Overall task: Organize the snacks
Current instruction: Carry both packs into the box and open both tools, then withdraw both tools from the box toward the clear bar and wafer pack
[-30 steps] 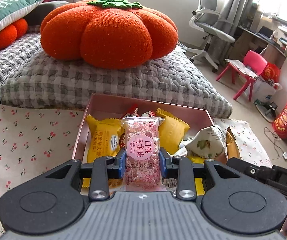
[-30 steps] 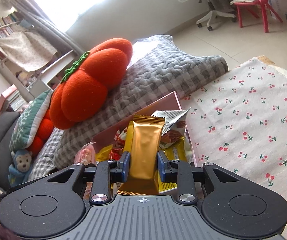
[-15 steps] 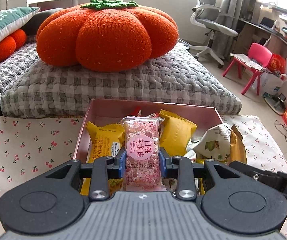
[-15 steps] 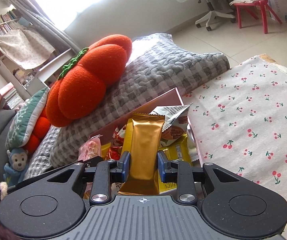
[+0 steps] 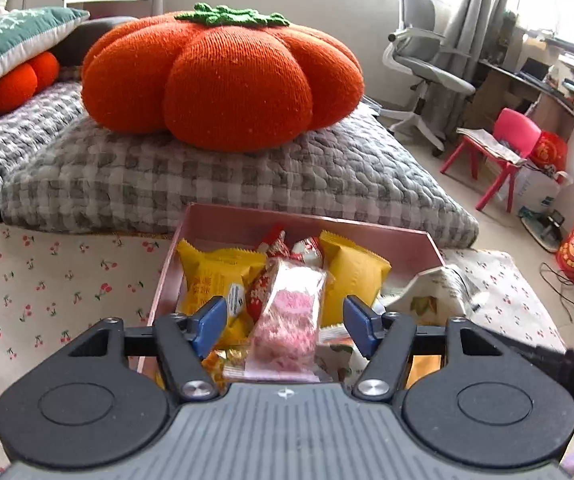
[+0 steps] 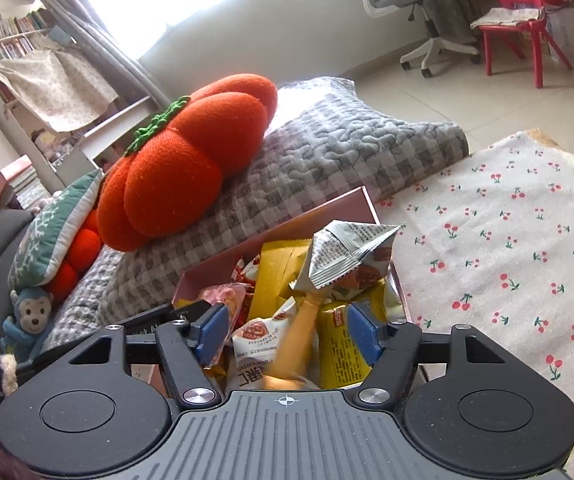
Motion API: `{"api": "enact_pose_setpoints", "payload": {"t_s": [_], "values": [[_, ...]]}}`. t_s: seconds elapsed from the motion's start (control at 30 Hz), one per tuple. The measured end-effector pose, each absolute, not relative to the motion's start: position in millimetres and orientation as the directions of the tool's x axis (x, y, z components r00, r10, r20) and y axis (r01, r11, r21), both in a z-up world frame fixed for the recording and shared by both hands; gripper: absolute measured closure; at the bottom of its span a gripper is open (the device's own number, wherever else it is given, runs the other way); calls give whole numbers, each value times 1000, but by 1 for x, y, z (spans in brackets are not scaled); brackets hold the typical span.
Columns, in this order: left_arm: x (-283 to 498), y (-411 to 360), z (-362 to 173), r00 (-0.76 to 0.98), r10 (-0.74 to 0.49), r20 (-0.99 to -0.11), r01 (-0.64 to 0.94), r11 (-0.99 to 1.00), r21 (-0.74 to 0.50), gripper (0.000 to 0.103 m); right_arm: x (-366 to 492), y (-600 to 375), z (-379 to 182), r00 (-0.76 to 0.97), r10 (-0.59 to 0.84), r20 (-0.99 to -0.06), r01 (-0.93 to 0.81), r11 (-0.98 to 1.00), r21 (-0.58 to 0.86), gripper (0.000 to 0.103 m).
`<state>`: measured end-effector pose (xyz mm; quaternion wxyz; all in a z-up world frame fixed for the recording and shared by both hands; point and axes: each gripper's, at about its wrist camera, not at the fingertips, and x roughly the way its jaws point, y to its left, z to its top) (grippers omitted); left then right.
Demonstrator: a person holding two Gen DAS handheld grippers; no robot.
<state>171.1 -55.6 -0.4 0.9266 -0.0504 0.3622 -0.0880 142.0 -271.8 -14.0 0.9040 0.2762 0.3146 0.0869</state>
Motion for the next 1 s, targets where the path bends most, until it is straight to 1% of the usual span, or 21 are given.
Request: {"api": "enact_pose_setpoints", "payload": {"t_s": [0.03, 0.1, 0.13, 0.2, 0.27, 0.33, 0.4, 0.47, 0.6, 0.67, 0.77, 0.83, 0.9, 1.0], "values": [[169, -55, 0, 723, -198, -662, 128, 980, -153, 40, 141, -272, -13, 785, 331, -523, 17, 833, 553, 35], [164, -54, 4, 727, -198, -657, 136, 980, -145, 32, 141, -270, -11, 782, 334, -526, 10, 838, 546, 31], [162, -52, 6, 727, -198, -657, 138, 980, -143, 30, 140, -270, -10, 781, 335, -528, 5, 841, 541, 30], [156, -49, 9, 723, -197, -662, 132, 980, -147, 23, 138, -268, -7, 778, 333, -532, 0, 848, 531, 27], [148, -44, 13, 715, -204, -669, 135, 979, -154, 19, 135, -266, -4, 774, 325, -543, 0, 858, 513, 25], [139, -41, 16, 709, -202, -675, 146, 979, -139, 16, 131, -264, 1, 770, 316, -554, -5, 872, 490, 24], [131, -38, 18, 708, -195, -678, 159, 980, -117, 11, 125, -262, 5, 774, 310, -552, -11, 878, 478, 19], [120, -33, 20, 709, -184, -681, 168, 982, -91, 9, 118, -262, 10, 780, 300, -549, -6, 881, 473, 16], [104, -22, 23, 700, -171, -694, 173, 983, -67, 6, 109, -261, 19, 775, 285, -564, -7, 896, 444, 15], [95, -16, 25, 699, -164, -696, 166, 984, -65, 3, 103, -262, 24, 779, 275, -563, -11, 904, 427, 14], [84, -8, 26, 696, -159, -700, 156, 985, -69, 1, 94, -262, 29, 784, 265, -562, -23, 916, 400, 9], [78, -2, 27, 695, -161, -701, 147, 986, -81, 1, 88, -262, 32, 786, 259, -561, -28, 922, 386, 8], [72, 3, 25, 703, -164, -692, 133, 986, -99, 1, 83, -261, 32, 784, 254, -566, -29, 926, 376, 8], [63, 7, 21, 739, -165, -653, 130, 986, -101, 1, 75, -258, 30, 776, 236, -585, -27, 939, 342, 7]]}}
